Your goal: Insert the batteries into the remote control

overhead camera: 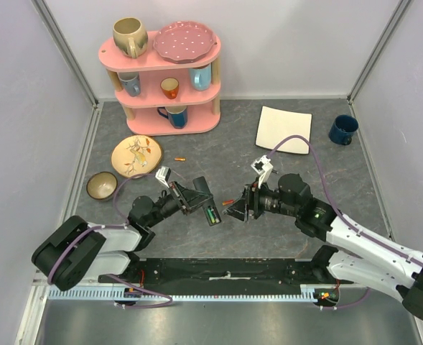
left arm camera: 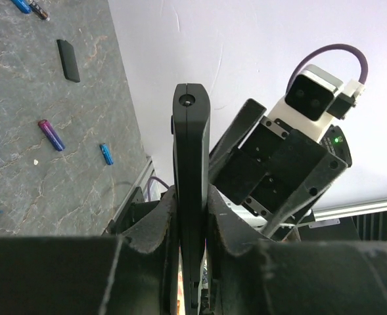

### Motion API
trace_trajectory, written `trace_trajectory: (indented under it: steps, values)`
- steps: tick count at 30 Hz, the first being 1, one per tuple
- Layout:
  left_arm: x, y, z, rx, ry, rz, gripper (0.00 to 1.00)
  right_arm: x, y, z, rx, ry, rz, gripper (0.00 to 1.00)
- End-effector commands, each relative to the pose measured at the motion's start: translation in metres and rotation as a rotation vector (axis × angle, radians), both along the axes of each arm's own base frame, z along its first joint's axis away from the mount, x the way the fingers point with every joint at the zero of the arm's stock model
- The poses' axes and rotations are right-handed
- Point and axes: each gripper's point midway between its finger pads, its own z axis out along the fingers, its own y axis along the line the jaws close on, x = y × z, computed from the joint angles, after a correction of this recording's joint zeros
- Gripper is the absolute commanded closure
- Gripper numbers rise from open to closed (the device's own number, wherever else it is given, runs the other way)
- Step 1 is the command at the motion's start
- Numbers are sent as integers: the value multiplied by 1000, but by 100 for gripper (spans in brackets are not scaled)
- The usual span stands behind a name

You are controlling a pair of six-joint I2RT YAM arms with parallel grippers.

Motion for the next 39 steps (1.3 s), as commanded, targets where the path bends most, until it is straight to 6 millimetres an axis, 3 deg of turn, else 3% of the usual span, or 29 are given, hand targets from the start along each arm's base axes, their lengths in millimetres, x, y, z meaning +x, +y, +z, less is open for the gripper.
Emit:
trace_trajectory:
  steps: [1, 10, 18, 30, 39]
  values:
    - [-5, -7, 39, -114, -90, -68, 98, -10, 13, 42, 225, -49, 80, 26]
    - [-6, -12, 49, -149, -111, -105, 98, -16, 16, 13, 138, -26, 150, 26]
    - [-10, -11, 58, -162, -138, -121, 98, -17, 17, 1, 99, -26, 181, 27]
    - [-14, -9, 62, -166, -148, -127, 98, -31, 21, 4, 171, -29, 256, 33]
    - [-17, -9, 64, -167, -155, -131, 98, -29, 24, 1, 171, -20, 256, 35]
